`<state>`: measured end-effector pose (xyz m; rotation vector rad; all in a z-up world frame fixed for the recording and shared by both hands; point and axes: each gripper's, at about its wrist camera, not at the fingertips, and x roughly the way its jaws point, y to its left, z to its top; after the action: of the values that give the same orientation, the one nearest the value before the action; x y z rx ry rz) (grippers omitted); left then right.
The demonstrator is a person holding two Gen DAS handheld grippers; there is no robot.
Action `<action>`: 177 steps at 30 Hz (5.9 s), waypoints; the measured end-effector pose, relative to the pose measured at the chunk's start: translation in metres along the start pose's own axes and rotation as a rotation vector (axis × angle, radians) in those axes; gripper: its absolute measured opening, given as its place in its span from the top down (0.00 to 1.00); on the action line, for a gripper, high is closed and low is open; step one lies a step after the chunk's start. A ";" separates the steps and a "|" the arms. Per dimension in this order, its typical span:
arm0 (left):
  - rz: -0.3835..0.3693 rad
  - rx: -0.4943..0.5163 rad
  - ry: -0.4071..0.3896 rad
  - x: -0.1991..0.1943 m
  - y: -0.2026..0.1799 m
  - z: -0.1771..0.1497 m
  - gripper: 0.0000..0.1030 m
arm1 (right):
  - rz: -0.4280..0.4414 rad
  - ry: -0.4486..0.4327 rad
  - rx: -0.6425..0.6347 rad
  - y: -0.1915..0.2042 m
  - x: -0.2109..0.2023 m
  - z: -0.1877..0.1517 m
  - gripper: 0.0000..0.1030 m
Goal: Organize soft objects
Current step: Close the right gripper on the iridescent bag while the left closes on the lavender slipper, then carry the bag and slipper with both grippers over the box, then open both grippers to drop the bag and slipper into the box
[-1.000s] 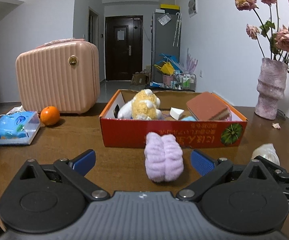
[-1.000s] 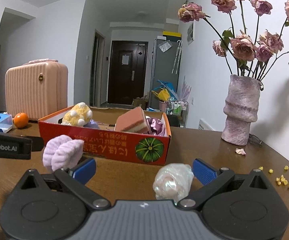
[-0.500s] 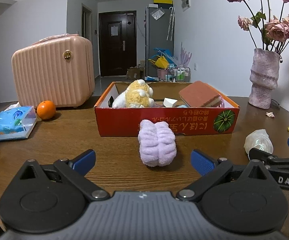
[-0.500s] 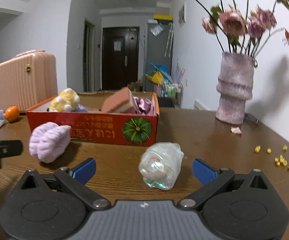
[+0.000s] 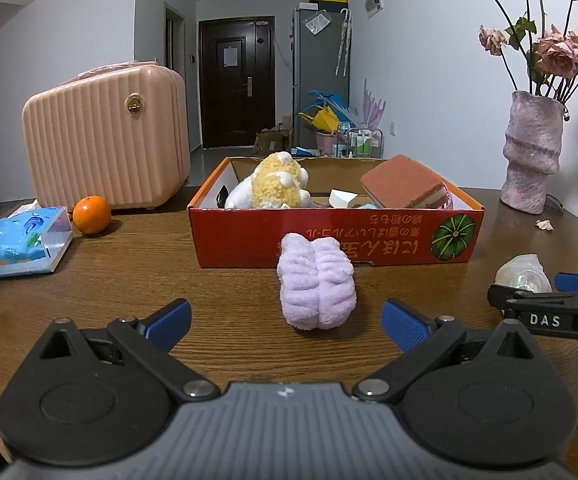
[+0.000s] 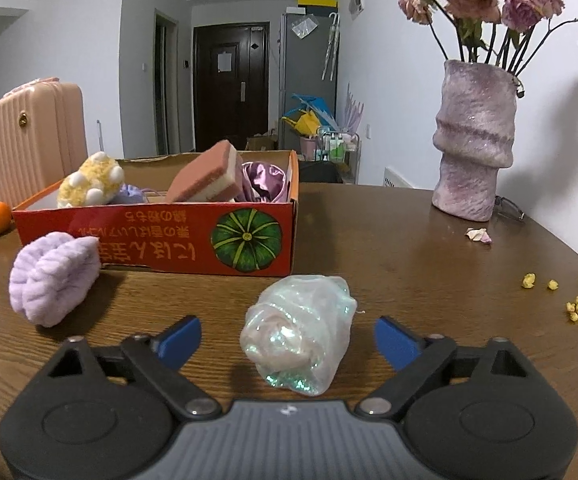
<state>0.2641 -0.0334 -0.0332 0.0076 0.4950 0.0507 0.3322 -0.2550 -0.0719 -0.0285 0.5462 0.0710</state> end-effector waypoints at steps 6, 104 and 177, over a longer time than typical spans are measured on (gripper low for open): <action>0.002 0.004 0.008 0.005 -0.001 0.000 0.00 | 0.016 0.034 0.008 -0.004 0.013 0.004 0.41; -0.096 0.063 0.031 0.082 -0.022 0.031 0.62 | 0.040 -0.150 0.011 0.013 0.013 0.022 0.62; -0.147 -0.090 -0.201 0.159 0.003 0.142 0.46 | 0.107 -0.295 -0.033 0.075 0.114 0.133 0.41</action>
<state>0.4711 -0.0216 0.0161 -0.1108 0.2909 -0.0718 0.4928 -0.1675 -0.0187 -0.0205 0.2509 0.1853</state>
